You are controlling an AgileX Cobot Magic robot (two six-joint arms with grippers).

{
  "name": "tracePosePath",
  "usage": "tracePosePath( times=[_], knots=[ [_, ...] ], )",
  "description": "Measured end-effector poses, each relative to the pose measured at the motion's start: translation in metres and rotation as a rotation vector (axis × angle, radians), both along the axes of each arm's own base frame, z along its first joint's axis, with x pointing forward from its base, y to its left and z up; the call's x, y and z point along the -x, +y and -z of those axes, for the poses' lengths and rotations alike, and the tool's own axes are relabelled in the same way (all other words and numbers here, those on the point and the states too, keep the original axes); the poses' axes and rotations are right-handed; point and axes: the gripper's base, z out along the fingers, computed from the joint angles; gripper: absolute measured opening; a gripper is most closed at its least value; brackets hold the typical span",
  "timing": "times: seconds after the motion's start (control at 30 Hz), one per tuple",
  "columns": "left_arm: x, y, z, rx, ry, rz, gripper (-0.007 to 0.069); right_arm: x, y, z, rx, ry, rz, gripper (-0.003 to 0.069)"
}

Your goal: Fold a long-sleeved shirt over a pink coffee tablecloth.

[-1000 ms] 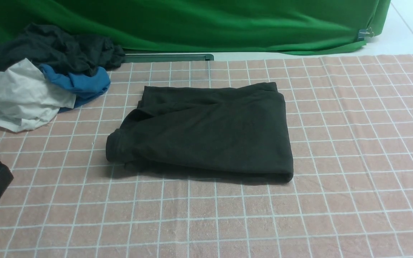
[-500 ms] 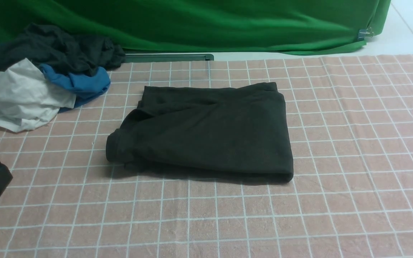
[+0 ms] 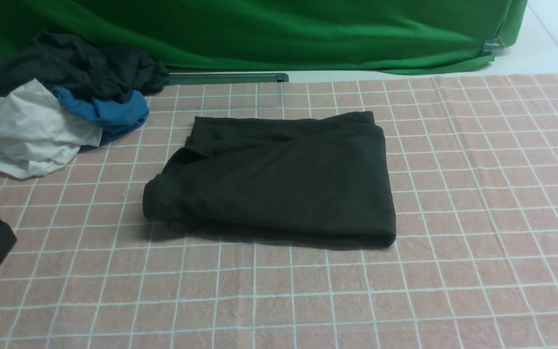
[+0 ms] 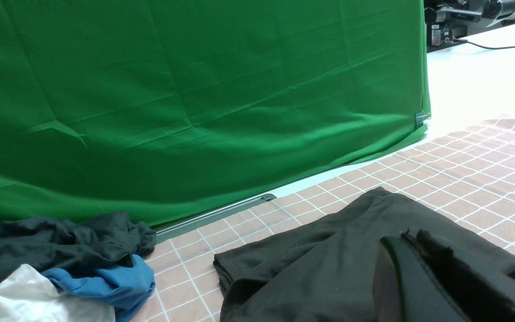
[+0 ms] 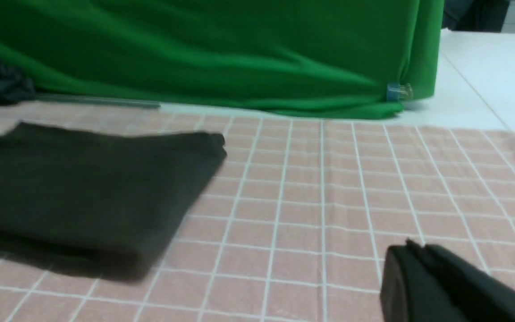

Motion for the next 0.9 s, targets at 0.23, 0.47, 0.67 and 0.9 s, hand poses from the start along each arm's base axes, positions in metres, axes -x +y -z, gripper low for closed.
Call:
tracePosePath(
  times=[0.23,0.47,0.67,0.9],
  knots=[
    [0.0,0.0,0.0,0.0,0.0,0.0,0.0018,0.001,0.0002,0.0039,-0.013,0.03,-0.001,0.002],
    [0.0,0.0,0.0,0.0,0.0,0.0,0.0018,0.0012,0.0003,0.0042,-0.049,0.037,0.003,0.0027],
    [0.0,0.0,0.0,-0.001,-0.001,0.0,0.0018,0.0013,0.0003,0.0043,-0.048,0.038,0.003,0.0041],
    [0.0,0.0,0.0,-0.001,-0.001,0.0,0.0018,0.0013,0.0003,0.0044,-0.048,0.039,0.003,0.0061]
  ],
)
